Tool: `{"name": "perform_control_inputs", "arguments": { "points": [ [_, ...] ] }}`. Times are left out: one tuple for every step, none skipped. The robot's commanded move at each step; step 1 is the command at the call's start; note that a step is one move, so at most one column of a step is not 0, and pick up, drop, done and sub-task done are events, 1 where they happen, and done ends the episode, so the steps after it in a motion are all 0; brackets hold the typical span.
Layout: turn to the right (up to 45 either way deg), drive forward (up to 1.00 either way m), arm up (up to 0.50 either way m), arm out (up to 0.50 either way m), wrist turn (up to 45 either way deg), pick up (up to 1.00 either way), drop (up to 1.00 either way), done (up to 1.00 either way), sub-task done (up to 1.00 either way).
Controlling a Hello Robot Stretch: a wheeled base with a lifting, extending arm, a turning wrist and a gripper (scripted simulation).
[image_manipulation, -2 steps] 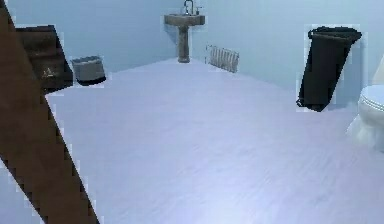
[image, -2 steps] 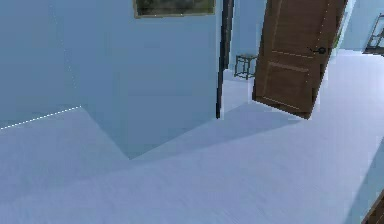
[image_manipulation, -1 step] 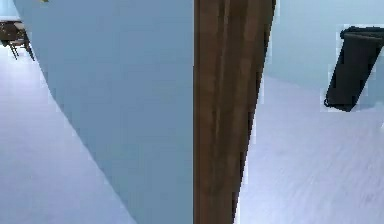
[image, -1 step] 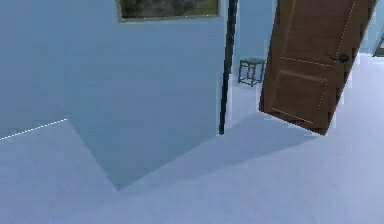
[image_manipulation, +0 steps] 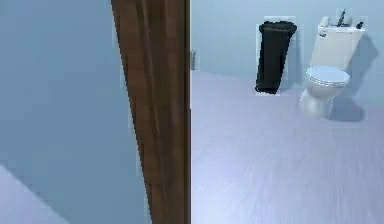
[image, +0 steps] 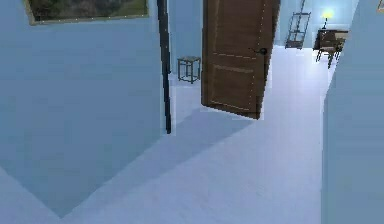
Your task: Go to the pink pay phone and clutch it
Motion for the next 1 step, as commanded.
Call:
{"name": "perform_control_inputs", "arguments": {
  "points": [
    [0.0, 1.00, 0.00, 0.00, 0.0, 0.00, 0.00, 0.00, 0.00]
  ]
}}
